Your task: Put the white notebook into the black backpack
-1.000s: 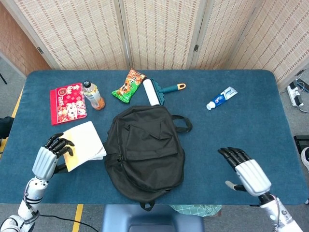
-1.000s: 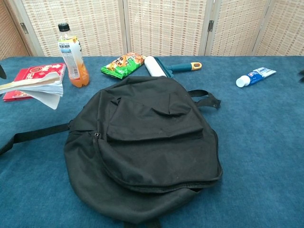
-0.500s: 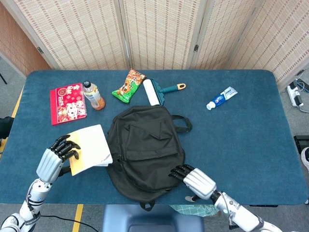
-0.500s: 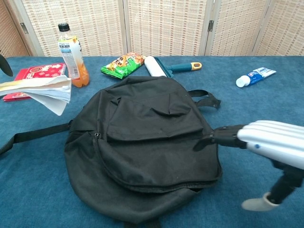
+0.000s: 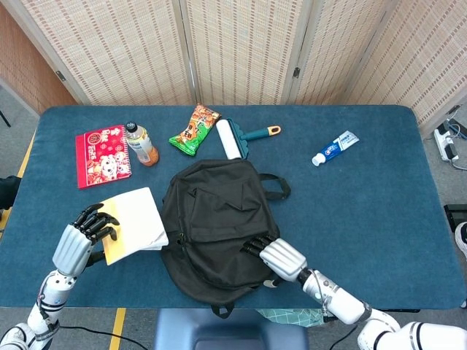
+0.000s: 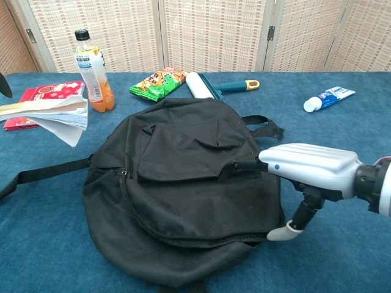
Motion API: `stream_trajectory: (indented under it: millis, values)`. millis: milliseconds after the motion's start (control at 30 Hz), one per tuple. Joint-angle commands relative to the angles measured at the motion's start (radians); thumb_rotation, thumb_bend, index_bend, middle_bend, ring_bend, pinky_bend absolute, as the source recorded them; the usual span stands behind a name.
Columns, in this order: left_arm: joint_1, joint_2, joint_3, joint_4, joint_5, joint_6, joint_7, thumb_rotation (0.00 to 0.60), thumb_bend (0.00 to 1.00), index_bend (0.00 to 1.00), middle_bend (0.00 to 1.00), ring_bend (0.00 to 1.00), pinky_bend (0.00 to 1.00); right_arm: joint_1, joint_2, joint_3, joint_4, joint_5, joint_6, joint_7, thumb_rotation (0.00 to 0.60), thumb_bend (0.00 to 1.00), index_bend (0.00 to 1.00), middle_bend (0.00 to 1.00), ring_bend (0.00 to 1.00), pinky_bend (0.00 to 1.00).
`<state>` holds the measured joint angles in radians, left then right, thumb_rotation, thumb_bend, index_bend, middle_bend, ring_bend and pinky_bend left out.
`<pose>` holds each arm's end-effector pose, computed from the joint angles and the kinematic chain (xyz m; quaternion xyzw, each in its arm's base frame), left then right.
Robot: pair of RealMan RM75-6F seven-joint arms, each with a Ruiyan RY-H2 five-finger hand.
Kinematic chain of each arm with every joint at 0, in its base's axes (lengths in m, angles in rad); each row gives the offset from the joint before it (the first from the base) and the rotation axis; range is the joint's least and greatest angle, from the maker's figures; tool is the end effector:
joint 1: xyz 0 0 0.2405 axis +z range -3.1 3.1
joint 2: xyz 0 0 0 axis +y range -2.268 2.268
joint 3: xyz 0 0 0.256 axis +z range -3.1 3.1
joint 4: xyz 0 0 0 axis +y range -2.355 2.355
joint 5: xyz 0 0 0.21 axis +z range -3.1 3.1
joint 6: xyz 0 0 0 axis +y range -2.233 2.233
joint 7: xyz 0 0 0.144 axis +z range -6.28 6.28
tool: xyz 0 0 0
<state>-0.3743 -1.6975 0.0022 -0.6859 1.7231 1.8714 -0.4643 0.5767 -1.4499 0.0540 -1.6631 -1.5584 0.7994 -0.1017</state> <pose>-0.2797 0.2557 0.0720 -0.6369 -0.1941 -0.6223 0.4116 -0.1556 -0.2441 -0.0329 0.8222 -0.3906 0.3458 0.2277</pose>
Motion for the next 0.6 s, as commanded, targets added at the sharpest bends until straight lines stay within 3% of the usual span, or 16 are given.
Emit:
stream_trajectory:
  millis: [33,133,267,400,600]
  values:
    - [0.002,-0.001,0.000,-0.001,-0.002,-0.004,0.003,0.600,0.54,0.70,0.50,0.41,0.27,0.020,-0.022,0.002,0.016,0.020,-0.019,-0.019,0.600,0.20,0.21,0.20,0.14,0.18]
    - [0.004,-0.001,0.000,-0.002,-0.001,-0.005,0.005,0.600,0.54,0.70,0.50,0.41,0.27,0.039,-0.043,0.004,0.024,0.043,-0.038,-0.035,0.600,0.22,0.21,0.20,0.14,0.18]
    - [0.007,0.000,0.000,-0.004,-0.001,-0.002,0.006,0.600,0.54,0.70,0.50,0.41,0.27,0.064,-0.069,0.010,0.037,0.071,-0.054,-0.082,0.600,0.32,0.22,0.20,0.15,0.18]
    - [0.009,0.002,-0.002,-0.007,0.000,0.002,0.007,0.600,0.54,0.70,0.50,0.41,0.27,0.088,-0.100,0.021,0.050,0.112,-0.064,-0.138,0.600,0.46,0.30,0.22,0.17,0.20]
    - [0.012,0.004,-0.001,-0.013,0.003,0.004,0.008,0.600,0.54,0.70,0.50,0.41,0.27,0.112,-0.151,0.020,0.075,0.165,-0.065,-0.224,0.600,0.54,0.46,0.28,0.22,0.24]
